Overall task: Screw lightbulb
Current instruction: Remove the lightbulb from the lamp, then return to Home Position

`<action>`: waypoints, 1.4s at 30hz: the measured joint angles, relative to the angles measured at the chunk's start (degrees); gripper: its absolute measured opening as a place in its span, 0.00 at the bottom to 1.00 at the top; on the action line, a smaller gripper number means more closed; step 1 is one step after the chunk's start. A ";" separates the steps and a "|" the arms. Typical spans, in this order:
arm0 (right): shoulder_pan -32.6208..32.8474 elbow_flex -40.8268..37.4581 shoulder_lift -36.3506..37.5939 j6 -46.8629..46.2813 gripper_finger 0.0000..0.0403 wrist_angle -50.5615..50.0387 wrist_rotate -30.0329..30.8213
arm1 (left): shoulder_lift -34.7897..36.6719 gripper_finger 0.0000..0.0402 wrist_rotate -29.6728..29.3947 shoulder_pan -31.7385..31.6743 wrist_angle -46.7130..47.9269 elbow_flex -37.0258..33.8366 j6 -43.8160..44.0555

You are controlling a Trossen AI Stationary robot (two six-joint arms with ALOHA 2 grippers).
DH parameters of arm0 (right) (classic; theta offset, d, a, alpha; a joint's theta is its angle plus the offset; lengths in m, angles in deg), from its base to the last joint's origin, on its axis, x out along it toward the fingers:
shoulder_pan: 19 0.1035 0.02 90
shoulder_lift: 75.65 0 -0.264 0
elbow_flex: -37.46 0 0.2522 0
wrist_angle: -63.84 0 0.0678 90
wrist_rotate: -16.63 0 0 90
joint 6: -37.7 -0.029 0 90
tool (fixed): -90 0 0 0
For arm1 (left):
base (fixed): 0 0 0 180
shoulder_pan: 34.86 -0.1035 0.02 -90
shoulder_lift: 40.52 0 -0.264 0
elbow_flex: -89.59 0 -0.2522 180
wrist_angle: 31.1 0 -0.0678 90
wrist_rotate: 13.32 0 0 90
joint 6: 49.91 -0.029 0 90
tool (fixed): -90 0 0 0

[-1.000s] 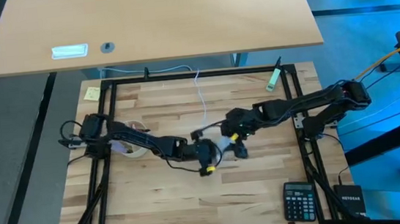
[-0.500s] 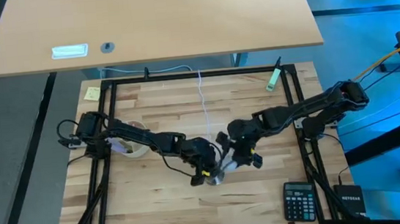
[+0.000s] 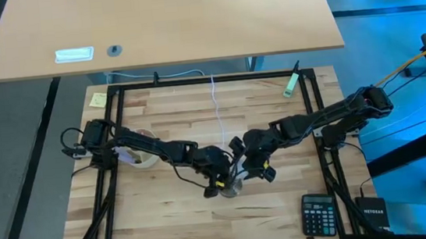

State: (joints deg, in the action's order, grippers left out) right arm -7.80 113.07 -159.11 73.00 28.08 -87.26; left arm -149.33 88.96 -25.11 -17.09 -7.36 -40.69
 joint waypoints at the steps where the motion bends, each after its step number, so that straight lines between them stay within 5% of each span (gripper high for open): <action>1: -0.02 -0.02 0.00 -0.57 0.79 -0.07 -0.06 | 0.02 0.39 -0.01 -0.02 -0.06 0.03 -0.13; 12: 0.01 -0.11 -0.02 -5.21 0.80 -2.16 4.49 | 0.02 0.39 -2.40 -0.02 1.10 0.03 -0.07; 18: -0.02 -0.11 -0.02 -16.91 0.78 -8.63 11.34 | 0.02 0.39 -12.46 0.00 4.15 0.00 -0.46; 24: -0.44 -1.53 0.06 -28.98 0.75 -16.99 14.50 | 0.02 0.39 -21.89 -0.02 -2.71 -3.76 -1.86; 31: -0.37 -10.46 1.66 -33.93 0.71 -9.33 17.28 | -0.48 0.39 -27.15 -1.10 -17.05 -10.19 -8.99; 42: -0.33 -14.71 1.65 -38.61 0.68 0.32 16.81 | -5.42 0.39 -27.33 -5.11 -19.28 -10.73 -9.60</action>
State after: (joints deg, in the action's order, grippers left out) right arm -8.13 98.36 -157.46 34.40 28.40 -70.45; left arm -154.76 61.63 -30.22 -36.37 -18.09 -50.30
